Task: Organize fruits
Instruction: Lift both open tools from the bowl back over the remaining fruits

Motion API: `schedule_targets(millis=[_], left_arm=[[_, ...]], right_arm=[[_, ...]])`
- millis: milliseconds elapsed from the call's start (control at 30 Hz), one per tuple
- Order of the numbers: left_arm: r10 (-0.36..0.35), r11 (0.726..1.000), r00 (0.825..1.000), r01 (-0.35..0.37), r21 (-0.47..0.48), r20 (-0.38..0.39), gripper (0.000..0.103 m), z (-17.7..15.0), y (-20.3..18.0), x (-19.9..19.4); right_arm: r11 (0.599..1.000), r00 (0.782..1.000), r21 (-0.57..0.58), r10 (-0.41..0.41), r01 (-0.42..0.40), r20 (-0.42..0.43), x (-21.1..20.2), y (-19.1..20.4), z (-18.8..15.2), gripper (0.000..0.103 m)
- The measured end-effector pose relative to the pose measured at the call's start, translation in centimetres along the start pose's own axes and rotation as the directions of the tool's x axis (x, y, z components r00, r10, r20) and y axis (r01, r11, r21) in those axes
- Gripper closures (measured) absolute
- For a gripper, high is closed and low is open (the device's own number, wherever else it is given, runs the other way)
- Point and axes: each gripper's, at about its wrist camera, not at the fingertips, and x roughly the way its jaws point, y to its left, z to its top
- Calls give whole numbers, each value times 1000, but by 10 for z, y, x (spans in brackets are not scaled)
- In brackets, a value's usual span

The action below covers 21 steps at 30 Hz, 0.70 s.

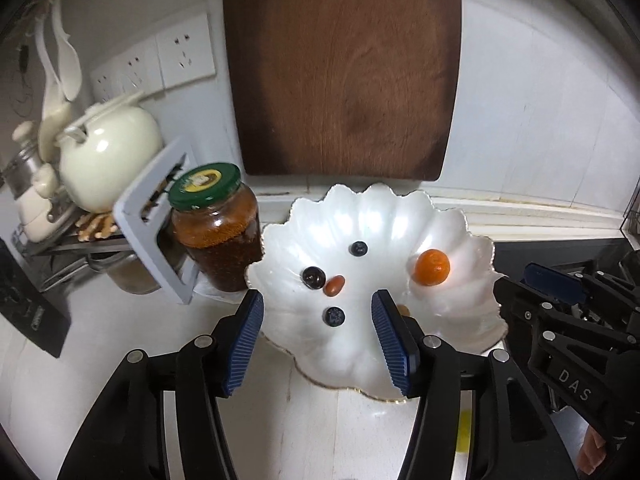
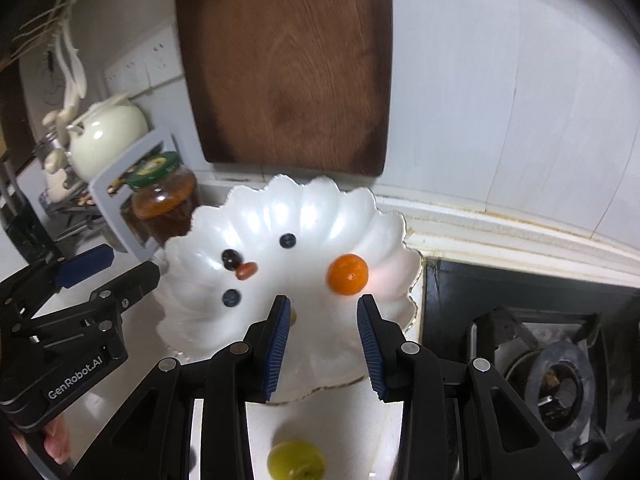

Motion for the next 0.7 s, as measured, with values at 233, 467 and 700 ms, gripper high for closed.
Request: schedule_targets(millis=[233, 467, 700], left_arm=[[0, 1000, 998, -1, 18, 58, 47, -7, -2, -39], [-8, 1000, 994, 6, 13, 109, 47, -17, -5, -78], [3, 1000, 989, -5, 14, 149, 47, -29, -13, -109]], right_arm=[[1000, 998, -10, 28, -28, 56, -35, 5, -6, 67], [998, 994, -15, 55, -54, 99, -67, 5, -14, 67], [997, 987, -17, 76, -75, 144, -98, 3, -23, 67]])
